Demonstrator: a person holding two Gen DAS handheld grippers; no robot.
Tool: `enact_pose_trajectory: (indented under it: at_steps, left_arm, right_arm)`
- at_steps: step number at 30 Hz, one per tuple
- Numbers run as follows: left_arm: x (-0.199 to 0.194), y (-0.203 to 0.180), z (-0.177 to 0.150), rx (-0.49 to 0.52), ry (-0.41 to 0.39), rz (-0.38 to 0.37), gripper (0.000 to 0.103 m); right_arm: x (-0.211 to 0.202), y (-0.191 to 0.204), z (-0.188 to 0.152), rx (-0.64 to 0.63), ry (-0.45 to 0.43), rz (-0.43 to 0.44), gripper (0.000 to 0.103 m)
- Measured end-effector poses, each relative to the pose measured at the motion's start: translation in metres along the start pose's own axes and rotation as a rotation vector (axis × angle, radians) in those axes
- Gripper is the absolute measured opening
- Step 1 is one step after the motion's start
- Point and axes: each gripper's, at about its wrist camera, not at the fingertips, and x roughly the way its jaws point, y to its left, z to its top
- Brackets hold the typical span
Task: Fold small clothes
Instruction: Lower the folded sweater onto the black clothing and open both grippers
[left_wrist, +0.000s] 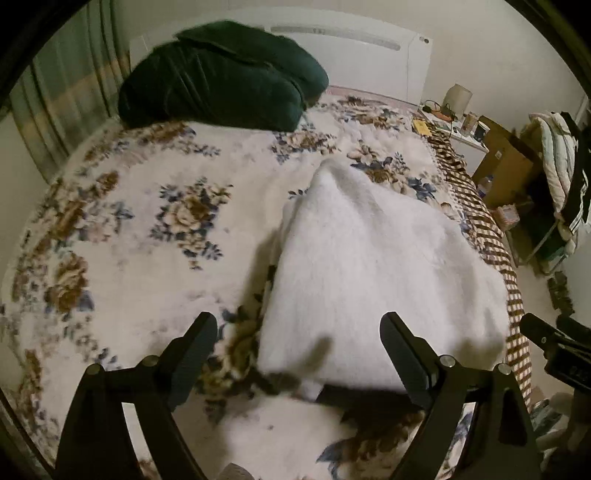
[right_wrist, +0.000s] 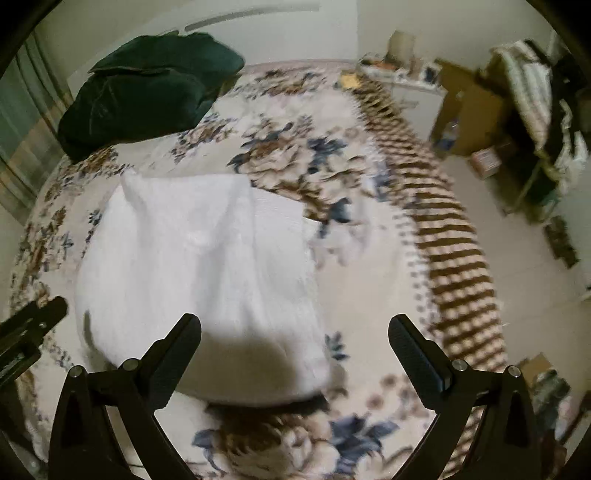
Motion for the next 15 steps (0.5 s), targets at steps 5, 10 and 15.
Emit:
enact_pose_trajectory:
  at_steps: [5,10,15]
  left_arm:
    - [-0.050,-0.005,-0.017,0.031,-0.023,0.033,0.090]
    - [-0.107,-0.006,-0.030,0.034,-0.056,0.024,0.090]
    - [-0.170,-0.006,-0.044,0.042,-0.101,0.015,0.090]
  right_arm:
    - [-0.067,0.005,-0.032,-0.015,-0.054,-0.053,0.103]
    - [-0.141,0.011,-0.058,-0.012,-0.097,-0.052,0.103]
    - [-0.222,0.015,-0.084,-0.007,-0.158,-0.057,0.103]
